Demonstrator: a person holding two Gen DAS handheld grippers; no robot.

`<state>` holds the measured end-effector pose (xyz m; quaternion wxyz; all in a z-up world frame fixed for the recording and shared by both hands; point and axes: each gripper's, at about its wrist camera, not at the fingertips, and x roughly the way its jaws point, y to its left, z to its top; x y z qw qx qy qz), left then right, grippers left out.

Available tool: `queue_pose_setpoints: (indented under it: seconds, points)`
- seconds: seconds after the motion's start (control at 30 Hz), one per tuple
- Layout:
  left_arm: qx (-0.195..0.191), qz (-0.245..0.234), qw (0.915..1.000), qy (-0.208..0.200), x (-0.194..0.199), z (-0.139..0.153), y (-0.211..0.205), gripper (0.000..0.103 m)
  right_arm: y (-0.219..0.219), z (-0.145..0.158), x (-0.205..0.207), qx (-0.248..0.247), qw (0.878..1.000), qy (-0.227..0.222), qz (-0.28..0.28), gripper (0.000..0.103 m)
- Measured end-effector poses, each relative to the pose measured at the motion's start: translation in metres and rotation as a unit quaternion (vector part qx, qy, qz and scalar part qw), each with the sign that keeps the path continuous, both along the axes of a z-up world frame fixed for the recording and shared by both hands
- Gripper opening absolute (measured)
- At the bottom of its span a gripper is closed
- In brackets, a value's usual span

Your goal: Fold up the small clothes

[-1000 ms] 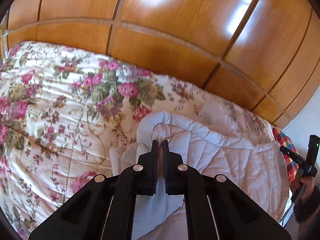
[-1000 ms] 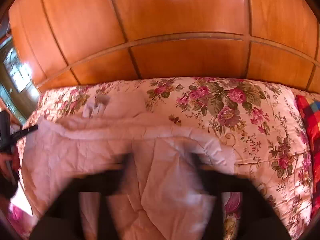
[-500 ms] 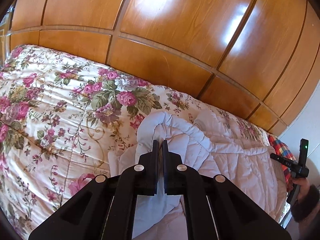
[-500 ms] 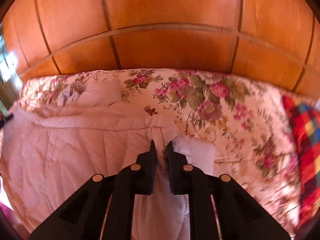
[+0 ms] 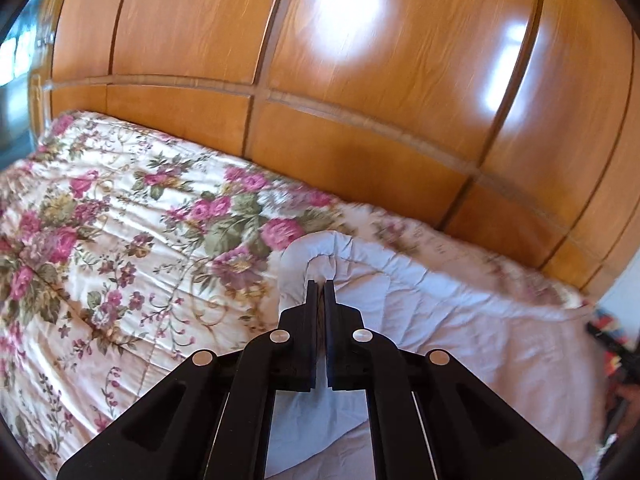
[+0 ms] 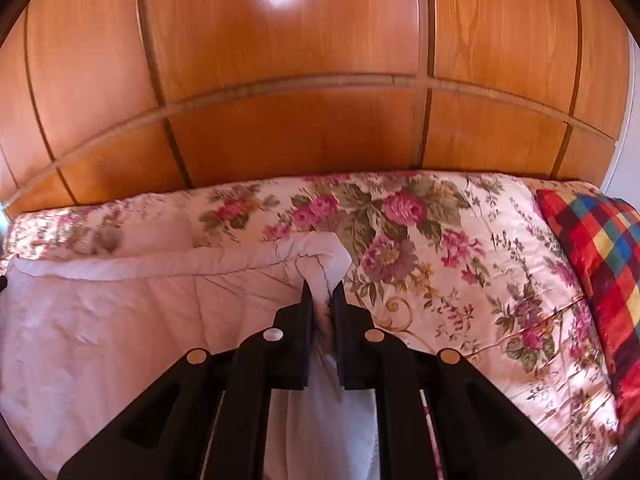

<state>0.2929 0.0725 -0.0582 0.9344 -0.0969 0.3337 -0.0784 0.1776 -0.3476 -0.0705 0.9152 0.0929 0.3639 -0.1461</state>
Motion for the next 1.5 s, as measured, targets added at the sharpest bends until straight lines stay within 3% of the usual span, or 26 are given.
queue_pose_setpoints:
  seconds: [0.17, 0.3, 0.57, 0.7, 0.77, 0.83, 0.97, 1.07, 1.2, 1.37, 1.5]
  points:
    - [0.044, 0.017, 0.9984, 0.032, 0.013, -0.038, -0.009, 0.001, 0.004, -0.023, 0.012, -0.025, 1.0, 0.017, -0.003, 0.011]
    - [0.034, 0.037, 0.9958, 0.076, 0.027, -0.065, 0.001, 0.0, -0.006, -0.039, 0.016, 0.004, 1.0, 0.019, -0.009, 0.014]
    - [0.051, 0.037, 0.9937, 0.093, 0.034, -0.08, -0.006, 0.0, -0.014, -0.053, 0.023, 0.019, 0.999, 0.028, -0.025, 0.023]
    - [0.047, 0.037, 0.9937, 0.095, 0.035, -0.079, -0.005, 0.0, -0.014, -0.05, 0.02, 0.016, 0.999, 0.025, -0.031, 0.028]
    - [0.045, 0.038, 0.9939, 0.094, 0.033, -0.076, -0.004, 0.0, -0.013, -0.048, 0.018, -0.003, 0.998, 0.03, -0.05, 0.047]
    - [0.039, 0.04, 0.9947, 0.087, 0.026, -0.068, -0.002, 0.0, -0.017, -0.046, 0.014, -0.002, 0.998, 0.027, -0.065, 0.054]
    - [0.008, 0.061, 0.997, 0.047, -0.007, -0.035, 0.006, 0.0, -0.019, -0.043, 0.008, 0.001, 0.997, 0.015, -0.072, 0.058]
    - [-0.03, 0.047, 0.9983, 0.019, -0.034, -0.015, 0.001, 0.0, -0.015, -0.041, 0.008, -0.014, 0.997, 0.016, -0.076, 0.059]
    - [-0.013, 0.002, 0.9997, -0.018, -0.057, -0.001, -0.029, 0.0, -0.011, -0.034, 0.006, -0.024, 0.997, 0.02, -0.076, 0.066]
    - [0.024, -0.041, 0.9989, 0.006, -0.063, -0.013, -0.063, 0.0, -0.002, -0.005, -0.013, -0.01, 0.999, 0.007, -0.051, 0.069]
    - [0.016, -0.035, 0.9991, 0.017, -0.065, -0.024, -0.067, 0.0, 0.027, 0.009, -0.023, -0.016, 1.0, -0.005, -0.007, 0.073]
